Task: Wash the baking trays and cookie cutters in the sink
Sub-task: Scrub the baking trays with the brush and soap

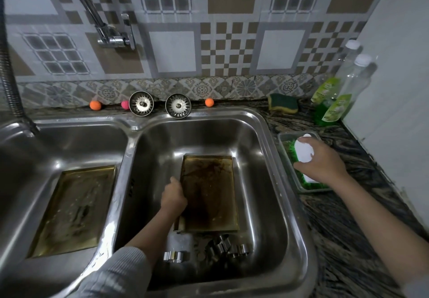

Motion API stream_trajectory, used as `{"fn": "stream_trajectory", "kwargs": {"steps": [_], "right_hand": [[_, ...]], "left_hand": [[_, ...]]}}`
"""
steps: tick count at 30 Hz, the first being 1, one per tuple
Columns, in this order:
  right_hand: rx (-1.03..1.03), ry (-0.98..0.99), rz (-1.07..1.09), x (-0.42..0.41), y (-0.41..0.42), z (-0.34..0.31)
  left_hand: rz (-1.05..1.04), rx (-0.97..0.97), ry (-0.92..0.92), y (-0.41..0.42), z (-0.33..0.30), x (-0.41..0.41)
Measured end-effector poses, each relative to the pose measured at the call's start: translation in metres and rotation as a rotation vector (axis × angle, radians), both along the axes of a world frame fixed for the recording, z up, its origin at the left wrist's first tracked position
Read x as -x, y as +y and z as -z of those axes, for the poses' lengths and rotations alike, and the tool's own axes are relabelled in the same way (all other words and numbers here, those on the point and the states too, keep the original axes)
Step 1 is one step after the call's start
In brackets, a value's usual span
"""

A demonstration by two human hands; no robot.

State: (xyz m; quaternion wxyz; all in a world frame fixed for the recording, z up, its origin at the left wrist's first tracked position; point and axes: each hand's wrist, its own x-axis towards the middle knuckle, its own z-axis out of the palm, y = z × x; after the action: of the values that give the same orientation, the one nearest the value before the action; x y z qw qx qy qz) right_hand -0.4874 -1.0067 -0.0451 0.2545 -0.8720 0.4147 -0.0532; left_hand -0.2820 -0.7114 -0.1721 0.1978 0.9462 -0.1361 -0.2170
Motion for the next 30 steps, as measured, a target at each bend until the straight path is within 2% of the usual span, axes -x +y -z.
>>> {"fn": "stream_trajectory", "kwargs": {"steps": [4,11,30], "right_hand": [[0.004,0.004,0.005,0.000,0.002,0.000],[0.023,-0.011,0.003,0.002,0.006,0.001],[0.007,-0.059,0.005,0.003,0.007,0.005]], "left_hand": [[-0.067,0.088,0.128,0.005,-0.006,0.000],[-0.114,0.090,0.207,0.013,-0.005,-0.004],[-0.153,0.119,0.130,0.006,-0.007,-0.005]]}}
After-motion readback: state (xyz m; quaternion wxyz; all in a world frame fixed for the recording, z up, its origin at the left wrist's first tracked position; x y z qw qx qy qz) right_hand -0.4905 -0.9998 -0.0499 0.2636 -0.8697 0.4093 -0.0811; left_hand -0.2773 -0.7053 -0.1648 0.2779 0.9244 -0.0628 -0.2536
